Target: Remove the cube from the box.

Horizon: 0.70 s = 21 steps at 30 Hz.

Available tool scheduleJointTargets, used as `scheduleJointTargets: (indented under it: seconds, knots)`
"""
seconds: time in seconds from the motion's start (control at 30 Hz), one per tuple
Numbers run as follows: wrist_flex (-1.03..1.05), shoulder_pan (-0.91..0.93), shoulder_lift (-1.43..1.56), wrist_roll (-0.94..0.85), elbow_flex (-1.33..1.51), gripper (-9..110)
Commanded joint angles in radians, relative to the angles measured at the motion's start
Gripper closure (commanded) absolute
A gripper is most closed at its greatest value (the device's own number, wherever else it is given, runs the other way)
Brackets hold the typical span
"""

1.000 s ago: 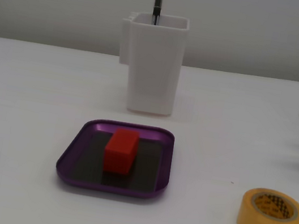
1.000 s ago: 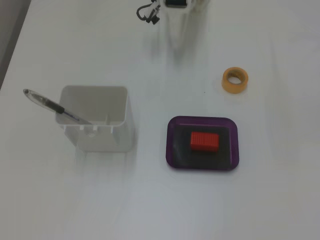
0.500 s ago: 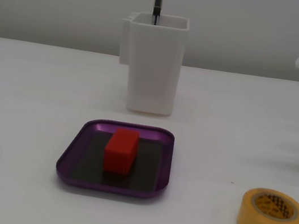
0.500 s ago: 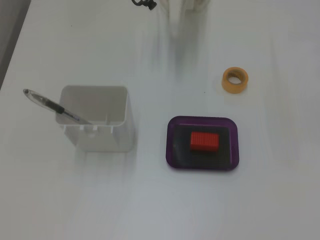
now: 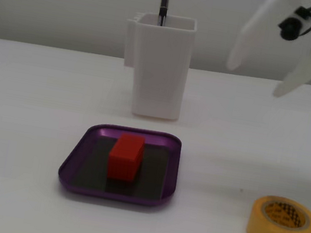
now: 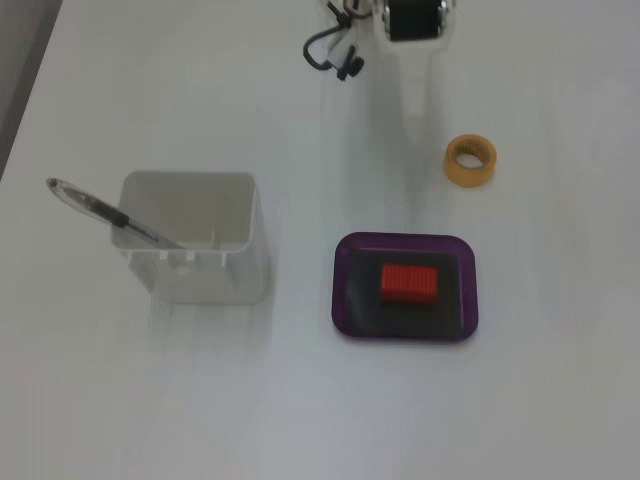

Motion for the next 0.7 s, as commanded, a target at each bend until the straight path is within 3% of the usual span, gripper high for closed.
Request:
scheduleJointTargets:
  seconds: [0.0,0.3,0.67]
  knots:
    - [-0.008,-0.034,-0.213,0.035,-0.233,83]
    - [-0.018,-0.008,-0.686,0.06,-0.607,83]
    - [-0.005,0.061,-0.98,0.058,-0.904,83]
